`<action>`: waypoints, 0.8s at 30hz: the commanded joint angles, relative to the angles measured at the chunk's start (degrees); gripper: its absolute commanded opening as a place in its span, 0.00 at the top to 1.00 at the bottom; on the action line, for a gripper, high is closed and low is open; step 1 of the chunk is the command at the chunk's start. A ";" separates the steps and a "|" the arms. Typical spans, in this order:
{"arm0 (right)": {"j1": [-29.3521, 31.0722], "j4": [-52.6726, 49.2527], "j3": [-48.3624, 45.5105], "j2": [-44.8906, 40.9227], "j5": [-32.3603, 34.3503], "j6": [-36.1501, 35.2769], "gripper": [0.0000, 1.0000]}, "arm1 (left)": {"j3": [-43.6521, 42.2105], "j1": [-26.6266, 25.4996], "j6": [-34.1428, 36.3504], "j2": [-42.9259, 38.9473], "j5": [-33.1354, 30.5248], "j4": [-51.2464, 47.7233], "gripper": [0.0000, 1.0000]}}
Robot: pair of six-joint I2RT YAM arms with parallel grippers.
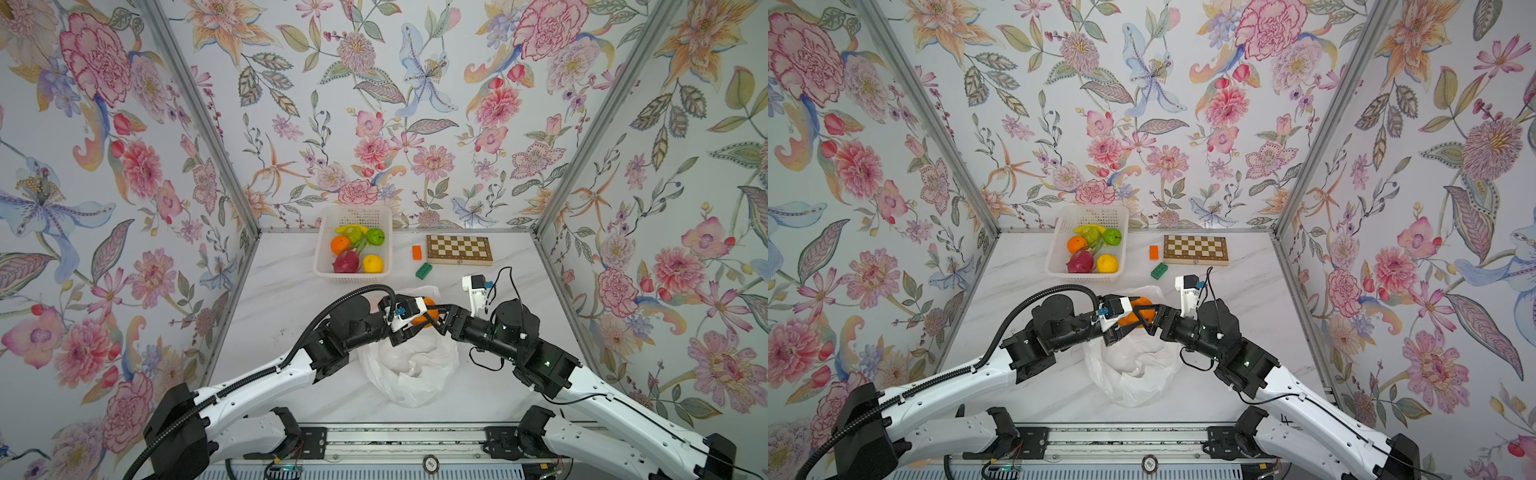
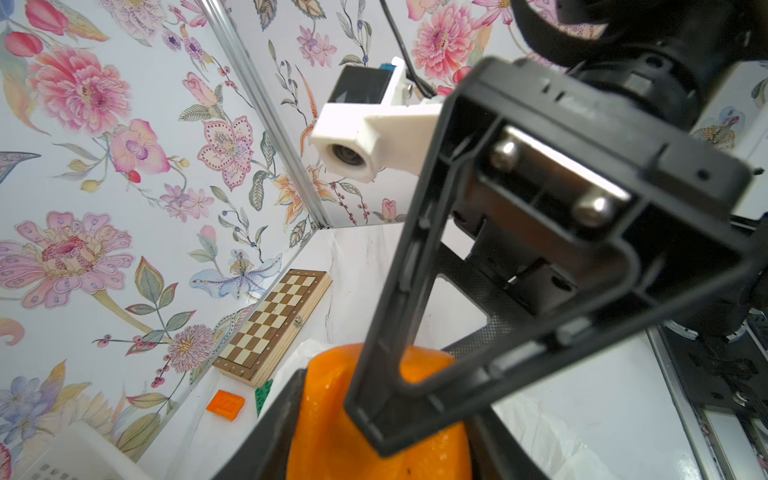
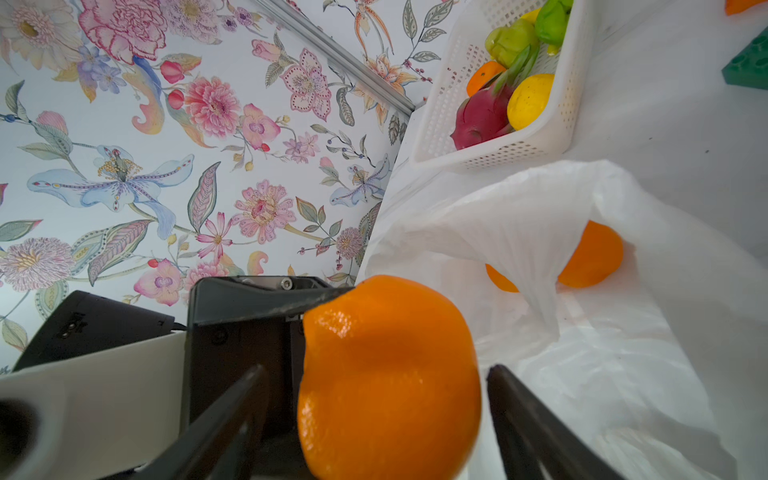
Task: Untie the knot of the plastic bag and take out the fruit
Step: 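Drop the orange in the basket with the left gripper while the right withdraws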
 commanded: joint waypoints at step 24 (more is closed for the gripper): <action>-15.12 -2.39 15.23 11.12 7.44 -20.32 0.01 | 23.17 21.81 -24.66 9.32 -20.68 -15.56 0.74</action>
